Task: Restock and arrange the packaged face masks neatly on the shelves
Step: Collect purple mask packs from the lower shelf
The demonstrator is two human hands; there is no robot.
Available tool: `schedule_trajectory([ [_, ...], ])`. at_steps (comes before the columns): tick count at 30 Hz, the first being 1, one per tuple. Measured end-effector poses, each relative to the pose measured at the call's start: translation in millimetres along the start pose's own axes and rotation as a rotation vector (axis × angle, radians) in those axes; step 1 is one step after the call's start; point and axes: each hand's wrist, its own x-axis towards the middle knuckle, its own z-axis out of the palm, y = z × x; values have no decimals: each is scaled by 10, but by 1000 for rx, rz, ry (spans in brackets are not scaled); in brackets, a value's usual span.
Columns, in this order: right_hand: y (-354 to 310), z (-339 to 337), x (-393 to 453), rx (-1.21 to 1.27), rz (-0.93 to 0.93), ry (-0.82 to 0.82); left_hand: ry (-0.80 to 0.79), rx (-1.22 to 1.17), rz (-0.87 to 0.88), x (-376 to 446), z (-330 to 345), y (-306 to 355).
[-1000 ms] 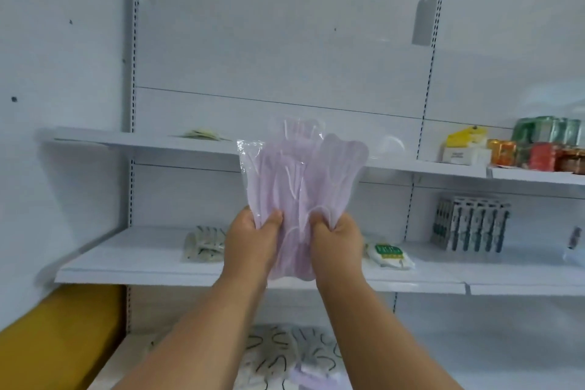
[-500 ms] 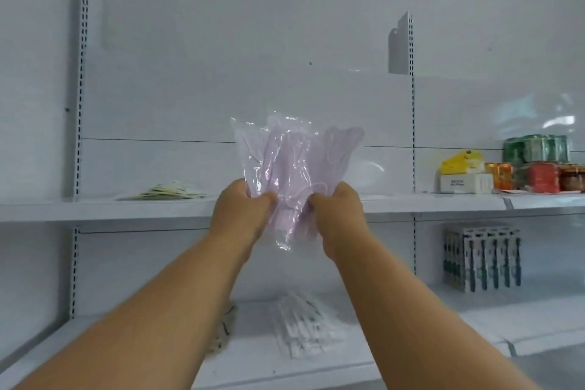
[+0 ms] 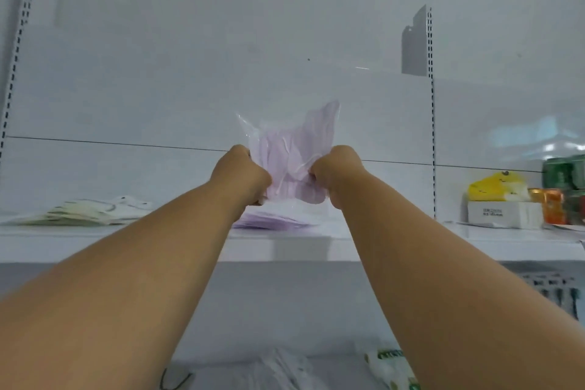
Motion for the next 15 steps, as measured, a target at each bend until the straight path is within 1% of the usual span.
schedule_trajectory([
  [2,99,58,273,-45,15,-39,-19,107,-2,218,162,-44],
  [4,213,126,481,-35,20,-68,-44,197,-7,392,270,-80],
  [6,326,217,618,-46,26,-90,-85,352,-19,497,363,-122],
  [7,357,234,646,-117,29,-121,-111,456,-30,540,407,-154],
  [9,431,286,681,-421,6,-216,-186,657,-48,593,496,-216],
  [11,479,343,702,-575,-28,-316,-244,795,-85,661,583,-265],
  [12,505,383,736,-658,-43,-369,-245,860,-90,684,605,-270],
  [13,508,410,726,-749,-51,-384,-220,917,-74,692,607,-274],
  [14,511,429,702,-823,-52,-357,-166,949,-41,676,596,-274],
  [15,522,443,694,-797,-80,-274,-102,954,11,651,581,-278],
])
